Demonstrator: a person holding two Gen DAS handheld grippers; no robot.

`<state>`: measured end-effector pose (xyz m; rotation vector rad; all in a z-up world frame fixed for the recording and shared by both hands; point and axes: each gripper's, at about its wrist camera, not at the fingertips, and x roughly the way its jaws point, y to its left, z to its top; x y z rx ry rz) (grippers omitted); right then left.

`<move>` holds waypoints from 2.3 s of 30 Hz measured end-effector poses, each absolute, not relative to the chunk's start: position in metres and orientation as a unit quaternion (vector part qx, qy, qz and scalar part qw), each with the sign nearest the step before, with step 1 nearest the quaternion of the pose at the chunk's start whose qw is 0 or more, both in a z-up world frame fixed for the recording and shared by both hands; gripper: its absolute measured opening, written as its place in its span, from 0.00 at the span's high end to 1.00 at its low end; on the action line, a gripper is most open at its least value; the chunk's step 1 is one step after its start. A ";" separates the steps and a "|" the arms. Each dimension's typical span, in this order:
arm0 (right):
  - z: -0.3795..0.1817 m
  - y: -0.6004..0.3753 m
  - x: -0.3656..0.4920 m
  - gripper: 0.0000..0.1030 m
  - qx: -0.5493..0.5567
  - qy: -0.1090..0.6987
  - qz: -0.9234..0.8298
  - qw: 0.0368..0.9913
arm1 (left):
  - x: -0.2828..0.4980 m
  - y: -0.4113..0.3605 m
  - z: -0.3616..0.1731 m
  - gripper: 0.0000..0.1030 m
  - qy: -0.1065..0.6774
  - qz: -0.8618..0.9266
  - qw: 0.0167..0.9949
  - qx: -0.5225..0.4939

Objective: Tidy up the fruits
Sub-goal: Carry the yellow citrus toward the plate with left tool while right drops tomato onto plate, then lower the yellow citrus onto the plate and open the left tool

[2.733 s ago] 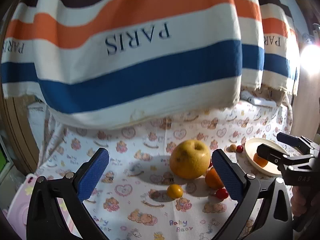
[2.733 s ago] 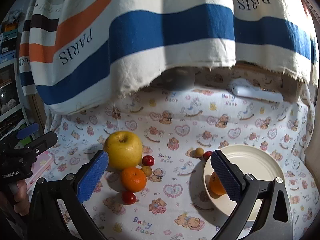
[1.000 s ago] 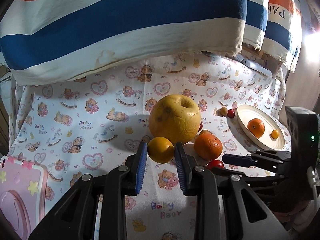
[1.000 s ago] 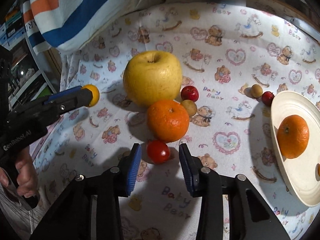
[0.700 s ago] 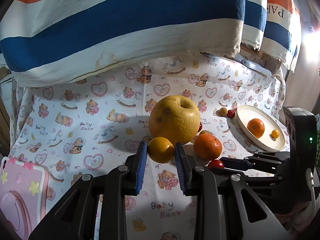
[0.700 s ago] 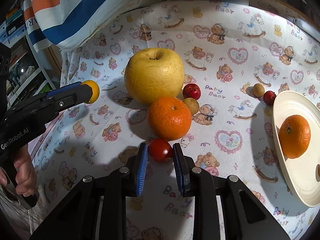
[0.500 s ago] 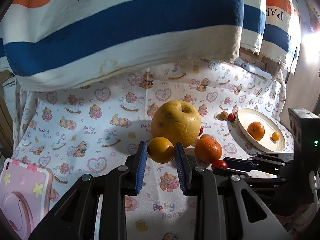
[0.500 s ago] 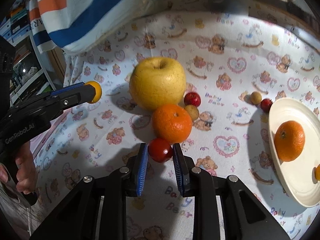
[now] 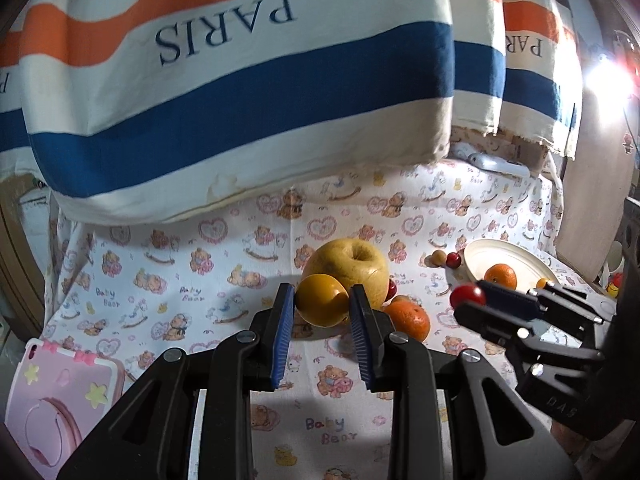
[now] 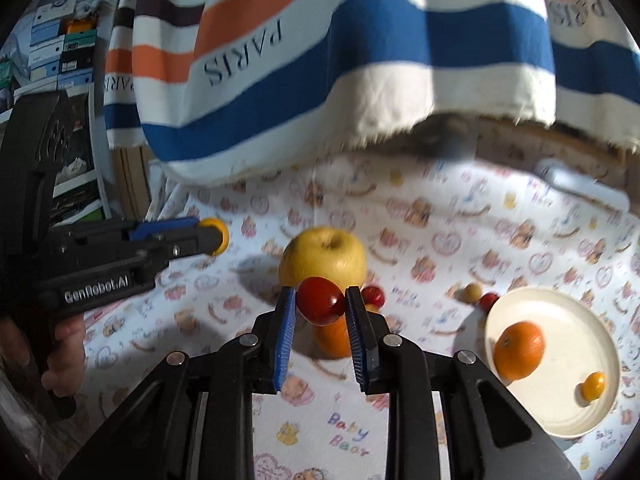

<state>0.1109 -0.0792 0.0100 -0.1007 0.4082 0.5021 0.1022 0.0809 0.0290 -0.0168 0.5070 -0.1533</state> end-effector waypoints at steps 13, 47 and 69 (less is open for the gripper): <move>0.038 -0.126 0.076 0.74 -0.031 0.144 0.200 0.969 | 0.070 0.041 0.055 0.74 0.207 -0.097 0.974 0.011; -0.033 -0.248 0.122 0.74 0.010 0.346 0.097 0.933 | 0.102 -0.063 0.000 0.74 0.294 -0.152 0.943 0.025; 0.003 -0.282 0.104 0.72 0.030 0.283 0.038 0.958 | 0.134 -0.132 0.001 0.74 0.362 -0.260 0.894 0.044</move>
